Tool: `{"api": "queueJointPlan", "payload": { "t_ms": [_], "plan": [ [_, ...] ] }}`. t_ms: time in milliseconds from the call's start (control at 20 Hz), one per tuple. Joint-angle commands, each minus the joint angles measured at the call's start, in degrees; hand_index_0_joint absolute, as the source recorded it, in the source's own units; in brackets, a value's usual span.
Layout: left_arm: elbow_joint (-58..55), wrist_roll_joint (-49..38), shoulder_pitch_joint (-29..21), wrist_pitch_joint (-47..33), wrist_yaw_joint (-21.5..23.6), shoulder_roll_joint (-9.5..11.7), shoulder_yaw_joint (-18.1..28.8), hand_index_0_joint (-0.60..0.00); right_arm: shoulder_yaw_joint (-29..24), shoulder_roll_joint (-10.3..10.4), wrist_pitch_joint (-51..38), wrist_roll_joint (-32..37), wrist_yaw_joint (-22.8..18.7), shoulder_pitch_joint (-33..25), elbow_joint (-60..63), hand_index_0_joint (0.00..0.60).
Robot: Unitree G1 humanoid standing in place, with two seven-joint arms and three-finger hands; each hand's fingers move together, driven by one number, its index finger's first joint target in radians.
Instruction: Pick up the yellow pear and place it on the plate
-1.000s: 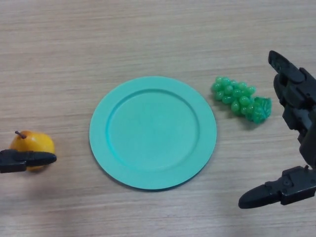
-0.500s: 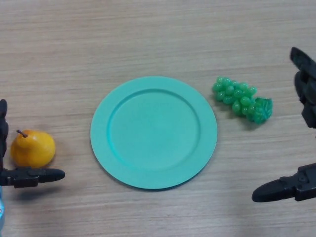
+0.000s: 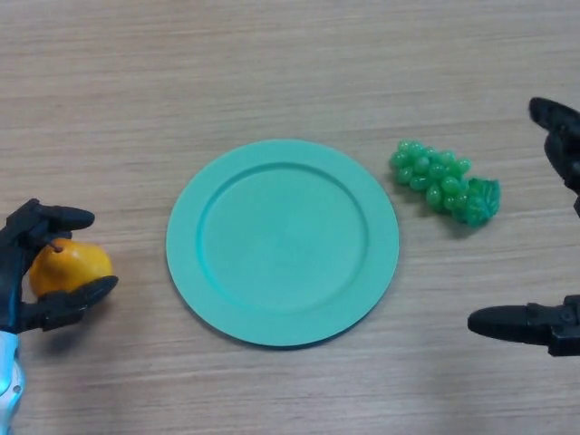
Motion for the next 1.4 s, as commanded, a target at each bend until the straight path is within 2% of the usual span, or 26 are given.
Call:
{"api": "queueJointPlan", "payload": {
  "t_ms": [50,150,350,450,500,600,750,850,900,950,1000,1050,1100,1200,1400],
  "plan": [
    [-5.06,-5.15,-1.26,-6.19,4.07,4.01,3.84,-0.600,-2.41,-0.55,-6.06,1.71,-0.95,-0.70,-4.47,0.008],
    [-11.15,-7.22,1.01,-4.46,1.61,4.21,4.59,-0.600,-2.55,-0.58,-5.11,1.86,-1.10,-1.02,-5.45,0.000],
    [-22.58,-4.15,4.56,-3.30,2.04,3.70,5.59,-0.600,-2.08,-0.34,-6.06,1.55,-1.46,-0.94,-5.35,0.000],
    [-31.30,-1.55,6.65,0.02,0.03,1.81,4.51,-0.600,-2.14,-0.41,-6.09,1.56,-1.53,-0.98,-5.47,0.000],
    [-37.24,-2.15,8.03,2.62,-3.08,-0.28,2.96,-0.600,-2.04,-0.32,-6.16,1.54,-1.63,-0.86,-5.42,0.000],
    [-46.17,-10.88,9.13,9.59,-8.66,-4.36,0.97,-0.600,-2.19,-0.28,-6.91,1.42,-1.57,-0.65,-5.24,0.000],
    [-52.69,-14.98,7.64,19.20,-10.83,-8.54,-4.63,-0.600,-3.01,-0.44,-7.20,1.05,-1.06,-0.61,-5.45,0.000],
    [-52.79,-14.89,7.05,20.10,-11.02,-9.38,-5.88,-0.600,-3.13,-0.33,-7.40,1.00,-0.91,-0.38,-5.52,0.201],
    [-52.25,-13.98,6.41,20.47,-11.20,-10.12,-7.36,-0.600,-3.29,-0.20,-7.37,1.07,-0.72,-0.08,-5.68,0.351],
    [-51.45,-12.07,5.81,20.50,-11.11,-10.55,-8.61,-0.600,-3.59,-0.12,-7.13,1.24,-0.45,0.22,-5.98,0.252],
    [-49.33,-7.31,4.66,20.37,-10.44,-11.26,-11.04,-0.600,-4.54,-0.02,-6.40,1.77,0.06,0.58,-6.75,0.101],
    [-44.78,1.42,2.97,17.35,-8.81,-11.72,-13.27,-0.600,-5.72,-0.14,-6.05,1.60,0.58,0.58,-7.32,0.018],
    [-42.30,4.61,2.08,16.76,-7.79,-11.84,-13.94,-0.600,-6.55,-0.12,-6.25,1.21,0.93,0.57,-7.63,0.000],
    [-41.98,2.67,1.12,19.96,-7.04,-11.86,-13.46,-0.600,-7.03,0.36,-7.95,0.12,1.28,1.09,-7.40,0.000],
    [-38.43,-0.93,-0.47,18.77,-4.68,-11.87,-13.87,-0.600,-6.39,0.71,-9.30,-1.80,0.93,1.40,-7.17,0.000]
  ]
}}
